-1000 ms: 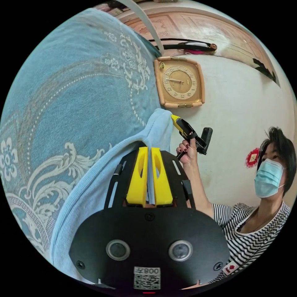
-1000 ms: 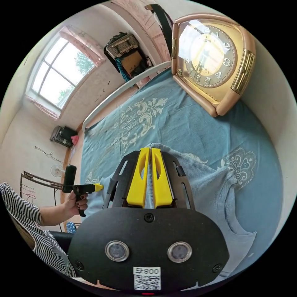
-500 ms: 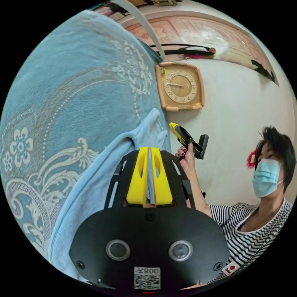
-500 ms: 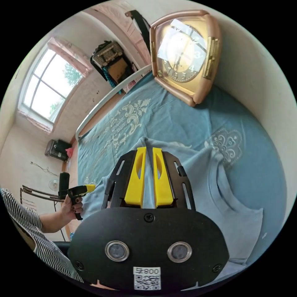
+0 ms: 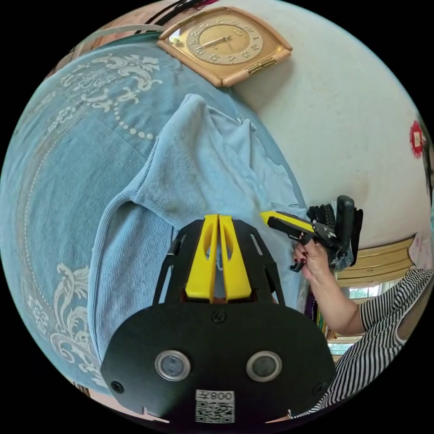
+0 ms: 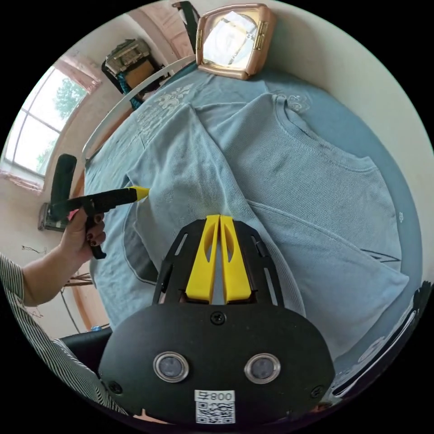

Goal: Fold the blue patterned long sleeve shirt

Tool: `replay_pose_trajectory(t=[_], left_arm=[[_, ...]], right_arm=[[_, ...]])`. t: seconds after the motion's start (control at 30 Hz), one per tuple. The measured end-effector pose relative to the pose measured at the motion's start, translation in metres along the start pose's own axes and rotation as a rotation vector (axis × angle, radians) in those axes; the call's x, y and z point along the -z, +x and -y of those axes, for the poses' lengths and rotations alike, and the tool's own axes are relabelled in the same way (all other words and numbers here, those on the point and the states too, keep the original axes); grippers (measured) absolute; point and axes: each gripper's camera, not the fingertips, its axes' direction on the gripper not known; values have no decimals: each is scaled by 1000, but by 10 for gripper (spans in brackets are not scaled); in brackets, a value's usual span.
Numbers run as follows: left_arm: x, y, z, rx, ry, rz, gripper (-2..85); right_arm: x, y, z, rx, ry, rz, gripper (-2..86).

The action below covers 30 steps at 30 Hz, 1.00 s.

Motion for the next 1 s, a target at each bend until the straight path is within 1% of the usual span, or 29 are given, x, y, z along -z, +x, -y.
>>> replay_pose_trajectory(t=[0.07, 0.13, 0.23, 0.27, 0.33, 0.37, 0.43, 0.47, 0.6, 0.67, 0.73, 0.87, 0.93, 1.0], left_arm=[[7, 23, 3, -43, 19, -10, 8], [8, 58, 8, -120, 0, -43, 17], [-8, 104, 15, -250, -82, -60, 35], [-13, 114, 17, -278, -100, -58, 40], [-32, 148, 26, -370, -152, -65, 58], [-38, 156, 28, -391, -163, -76, 63], [-57, 190, 40, -489, -189, -87, 72], [-63, 198, 43, -515, -197, -81, 74], [-99, 252, 60, -681, -282, -73, 74], [-119, 269, 61, -753, -359, -30, 63], [-137, 284, 57, -793, -432, 62, 32], [-124, 299, 58, -770, -389, 43, 16], [-107, 310, 61, -755, -322, -7, 12], [-106, 317, 64, -752, -302, 7, 11]], right_arm=[[12, 17, -31, -47, 15, 77, 5], [30, 30, -69, -105, 76, 81, 8], [53, 54, -148, -239, 97, -9, 20], [57, 65, -180, -315, 75, -59, 31], [57, 83, -223, -415, 47, -88, 53], [53, 94, -247, -477, 32, -61, 65], [45, 104, -275, -521, 19, 18, 71], [40, 107, -290, -537, 25, 57, 74], [19, 113, -328, -578, 18, 96, 69], [9, 116, -350, -592, 46, 142, 52], [1, 118, -365, -589, 39, 161, 27], [8, 118, -404, -561, 92, 176, 10], [18, 122, -422, -556, 151, 205, 6], [24, 127, -438, -553, 183, 206, 4]])
